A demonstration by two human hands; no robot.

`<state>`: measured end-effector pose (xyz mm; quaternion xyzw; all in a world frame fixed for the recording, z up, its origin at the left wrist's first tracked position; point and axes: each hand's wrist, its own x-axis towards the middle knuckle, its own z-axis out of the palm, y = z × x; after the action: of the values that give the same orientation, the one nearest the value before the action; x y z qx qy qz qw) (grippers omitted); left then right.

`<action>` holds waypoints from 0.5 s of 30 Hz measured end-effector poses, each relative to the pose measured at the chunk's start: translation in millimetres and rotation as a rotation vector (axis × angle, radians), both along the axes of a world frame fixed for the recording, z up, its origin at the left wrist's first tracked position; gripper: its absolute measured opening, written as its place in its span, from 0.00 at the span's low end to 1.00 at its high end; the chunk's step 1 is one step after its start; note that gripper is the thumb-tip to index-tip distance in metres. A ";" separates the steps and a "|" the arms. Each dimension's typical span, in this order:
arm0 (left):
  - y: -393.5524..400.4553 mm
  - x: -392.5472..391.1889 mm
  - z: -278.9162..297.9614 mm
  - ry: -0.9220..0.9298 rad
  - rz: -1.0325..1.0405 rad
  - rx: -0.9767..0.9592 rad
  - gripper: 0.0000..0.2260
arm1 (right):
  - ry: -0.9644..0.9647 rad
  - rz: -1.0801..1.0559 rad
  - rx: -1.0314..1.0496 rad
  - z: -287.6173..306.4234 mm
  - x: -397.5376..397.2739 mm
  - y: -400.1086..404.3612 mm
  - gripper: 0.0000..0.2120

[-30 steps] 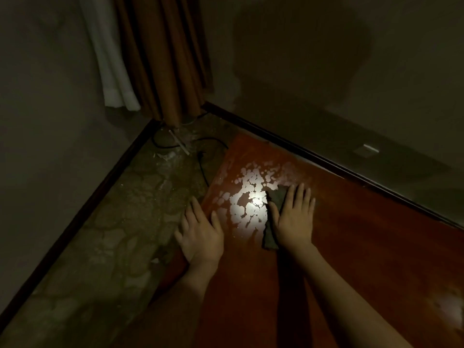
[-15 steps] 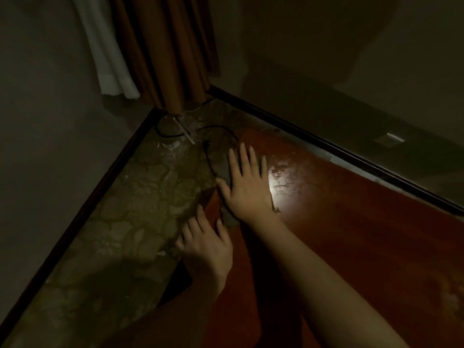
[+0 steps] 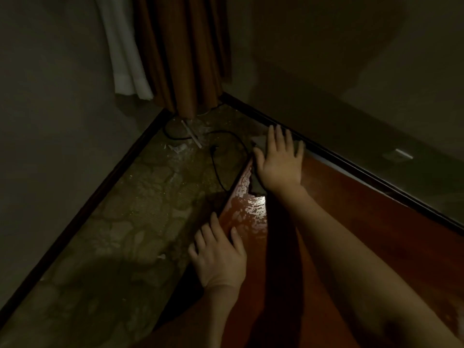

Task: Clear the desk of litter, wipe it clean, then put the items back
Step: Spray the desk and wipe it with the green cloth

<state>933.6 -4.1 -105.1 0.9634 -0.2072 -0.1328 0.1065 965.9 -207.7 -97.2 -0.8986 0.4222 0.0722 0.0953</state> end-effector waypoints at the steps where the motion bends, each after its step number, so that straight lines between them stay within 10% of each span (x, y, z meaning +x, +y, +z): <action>1: -0.2 -0.1 0.4 0.009 0.003 0.000 0.26 | -0.016 0.085 -0.001 0.2 2.8 12.0 0.31; 8: 0.5 -0.7 -0.1 -0.016 0.019 -0.017 0.26 | 0.024 0.399 0.056 2.4 -114.0 67.2 0.31; 15: 0.9 -0.7 0.5 -0.028 0.024 -0.030 0.25 | 0.041 -0.180 -0.022 0.4 -88.8 0.5 0.34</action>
<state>933.0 -3.2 -104.5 0.9659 -0.1991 -0.1148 0.1195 877.2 -207.2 -96.8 -0.8564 0.5037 0.0772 0.0830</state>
